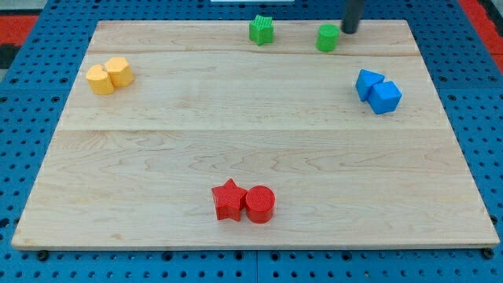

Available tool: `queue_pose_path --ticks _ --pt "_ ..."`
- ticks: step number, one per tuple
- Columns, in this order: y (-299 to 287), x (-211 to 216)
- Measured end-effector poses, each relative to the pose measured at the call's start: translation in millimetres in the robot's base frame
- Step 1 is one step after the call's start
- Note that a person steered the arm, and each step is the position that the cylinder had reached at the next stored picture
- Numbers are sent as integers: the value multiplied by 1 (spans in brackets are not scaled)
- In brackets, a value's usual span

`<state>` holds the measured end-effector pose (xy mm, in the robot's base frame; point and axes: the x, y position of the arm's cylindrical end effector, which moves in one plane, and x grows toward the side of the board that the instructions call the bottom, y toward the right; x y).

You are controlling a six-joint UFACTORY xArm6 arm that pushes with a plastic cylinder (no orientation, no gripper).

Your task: Push the green circle into the green star

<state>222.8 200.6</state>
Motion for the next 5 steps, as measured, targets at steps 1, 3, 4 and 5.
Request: queue_pose_path --ticks 1,3,4,5 --pt "30 34" --pt "-42 25" --pt "-86 19" --pt "-127 11"
